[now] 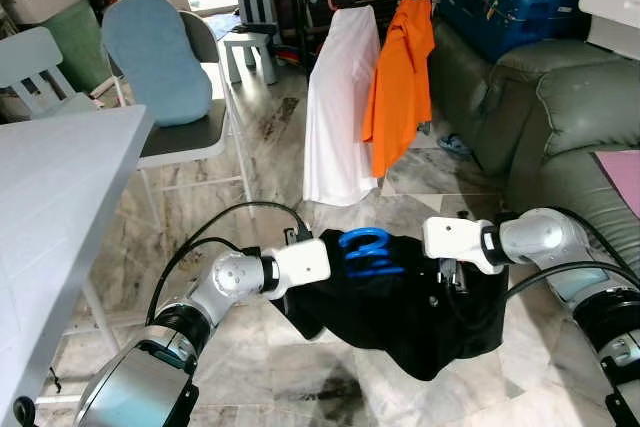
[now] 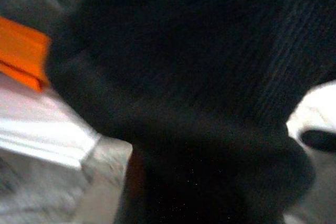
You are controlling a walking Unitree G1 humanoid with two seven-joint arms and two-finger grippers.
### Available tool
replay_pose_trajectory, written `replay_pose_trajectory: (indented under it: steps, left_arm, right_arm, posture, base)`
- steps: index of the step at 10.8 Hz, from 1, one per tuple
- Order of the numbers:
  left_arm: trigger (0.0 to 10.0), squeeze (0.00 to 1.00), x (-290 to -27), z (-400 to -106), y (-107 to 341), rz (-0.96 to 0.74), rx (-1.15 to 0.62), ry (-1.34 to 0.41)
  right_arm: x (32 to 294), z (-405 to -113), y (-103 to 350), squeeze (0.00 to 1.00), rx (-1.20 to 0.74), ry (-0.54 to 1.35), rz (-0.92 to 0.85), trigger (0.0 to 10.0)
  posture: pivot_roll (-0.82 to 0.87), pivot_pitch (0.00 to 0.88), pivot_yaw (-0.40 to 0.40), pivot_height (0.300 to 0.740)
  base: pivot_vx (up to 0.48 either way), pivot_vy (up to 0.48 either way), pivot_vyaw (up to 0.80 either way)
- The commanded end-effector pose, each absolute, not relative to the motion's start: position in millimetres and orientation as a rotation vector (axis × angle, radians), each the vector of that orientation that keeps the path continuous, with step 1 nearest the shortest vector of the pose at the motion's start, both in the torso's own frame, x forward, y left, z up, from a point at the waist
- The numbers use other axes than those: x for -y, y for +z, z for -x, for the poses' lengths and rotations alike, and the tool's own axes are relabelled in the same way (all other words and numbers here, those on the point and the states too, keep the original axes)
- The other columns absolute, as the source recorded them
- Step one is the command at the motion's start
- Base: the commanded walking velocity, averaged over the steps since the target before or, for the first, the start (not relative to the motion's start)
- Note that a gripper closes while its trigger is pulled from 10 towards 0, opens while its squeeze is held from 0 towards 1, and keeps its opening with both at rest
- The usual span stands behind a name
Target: Hang hanger
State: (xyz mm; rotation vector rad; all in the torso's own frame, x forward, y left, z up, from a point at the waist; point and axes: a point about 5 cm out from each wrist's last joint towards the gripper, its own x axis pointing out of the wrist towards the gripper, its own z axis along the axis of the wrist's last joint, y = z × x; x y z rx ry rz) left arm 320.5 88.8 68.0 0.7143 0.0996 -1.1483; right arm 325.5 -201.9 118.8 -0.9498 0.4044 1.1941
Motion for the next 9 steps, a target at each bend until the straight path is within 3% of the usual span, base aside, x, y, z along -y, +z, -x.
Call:
replay_pose_trajectory:
  steps: [1,6,9]
  left_arm:
    - [10.0,1.0,-87.2,-324.6,79.5,-0.706,-0.017,-1.129]
    - [10.0,1.0,-95.2,-324.2,89.8,-0.7,0.125,-1.046]
    - [10.0,1.0,-120.3,-317.5,81.9,-0.606,0.136,-0.865]
  right_arm:
    - [200.9,-330.7,124.2,0.0,-0.381,1.159,0.961,0.0]
    - [206.7,-339.3,123.2,0.0,-0.391,1.042,0.993,0.0]
    - [204.9,-339.2,102.2,0.0,-0.4,0.86,0.854,0.0]
  posture:
    - [-0.26,0.0,0.114,0.74]
    - [-0.26,0.0,0.115,0.74]
    - [-0.24,0.0,0.107,0.74]
  base:
    - [0.0,0.0,0.0]
    - [0.0,0.0,0.0]
    - [0.0,0.0,0.0]
